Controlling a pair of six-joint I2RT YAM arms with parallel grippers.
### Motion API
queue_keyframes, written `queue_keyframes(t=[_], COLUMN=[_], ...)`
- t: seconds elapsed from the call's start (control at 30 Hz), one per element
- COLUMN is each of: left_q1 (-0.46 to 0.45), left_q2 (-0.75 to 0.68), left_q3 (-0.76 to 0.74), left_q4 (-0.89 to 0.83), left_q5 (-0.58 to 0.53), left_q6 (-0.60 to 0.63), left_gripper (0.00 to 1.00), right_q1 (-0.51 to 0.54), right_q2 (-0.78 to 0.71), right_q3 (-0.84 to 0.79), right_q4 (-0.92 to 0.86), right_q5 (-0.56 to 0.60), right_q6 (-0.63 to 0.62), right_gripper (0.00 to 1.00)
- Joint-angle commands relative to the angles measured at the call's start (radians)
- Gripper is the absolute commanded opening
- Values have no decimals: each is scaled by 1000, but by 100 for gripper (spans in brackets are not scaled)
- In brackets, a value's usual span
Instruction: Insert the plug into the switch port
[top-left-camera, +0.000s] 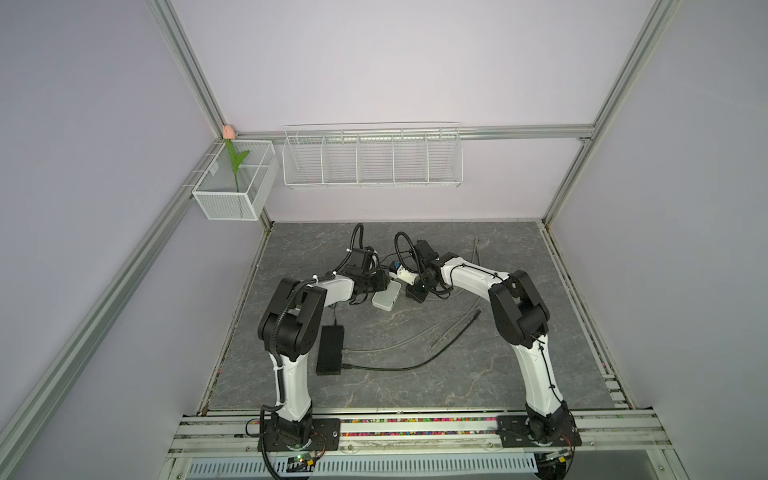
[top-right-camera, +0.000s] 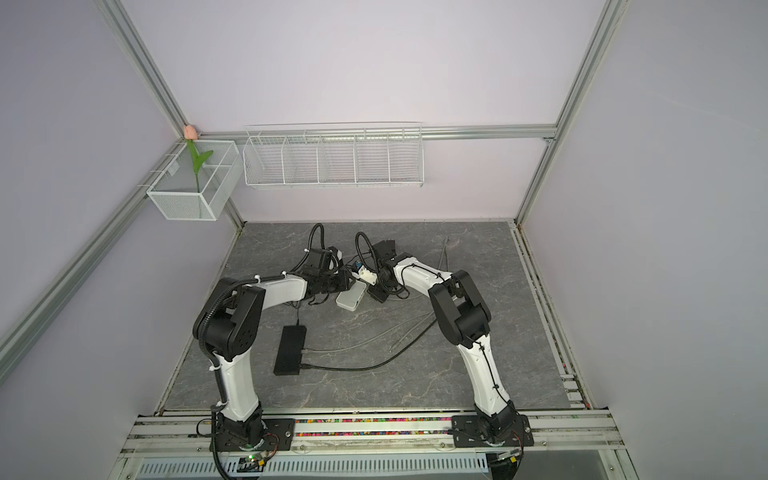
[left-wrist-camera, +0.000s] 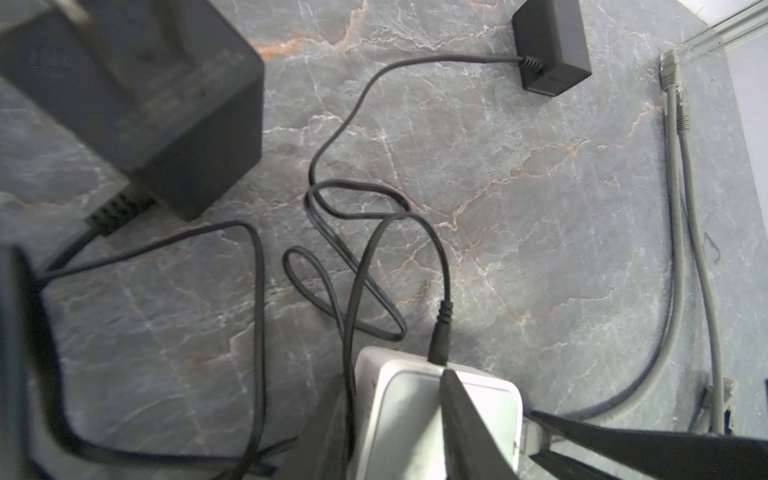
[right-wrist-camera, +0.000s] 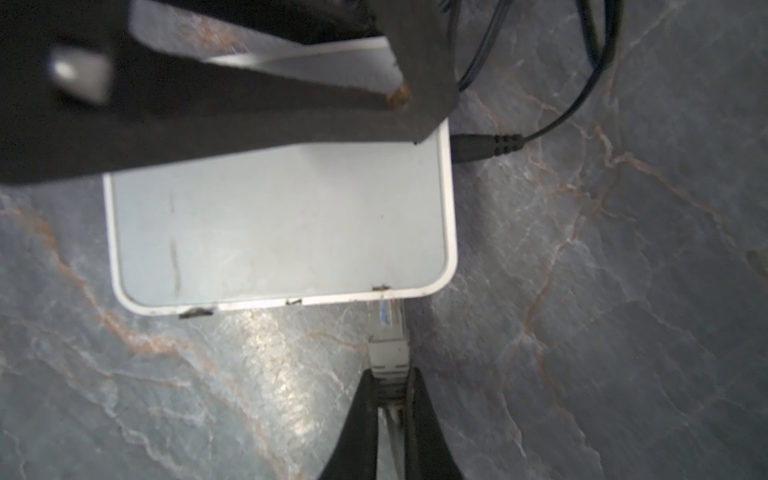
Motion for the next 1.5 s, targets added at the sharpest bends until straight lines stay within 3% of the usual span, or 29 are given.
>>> queue_keyframes(t=[0.0,0.43,0.67,1.47], left_q1=[-95,-120,-109,-67], left_q2=[72,63,43,-7], left_q3=[-78,-101,-93,-109], left_q4=[-205,-208,-231,-220], left_q5=[114,101,79,77], left_q6=[23,26,38,38], left_gripper=[33,32,32,31], right_q1=[34,35,37,35], right_q2=[-27,0,-9,-85], right_q3=[41,86,58,-94], right_q4=[368,404,355,226], right_q5=[-167,-210,-169,-85], right_q6=[28,65,37,-48], right_gripper=[6,7,7,21])
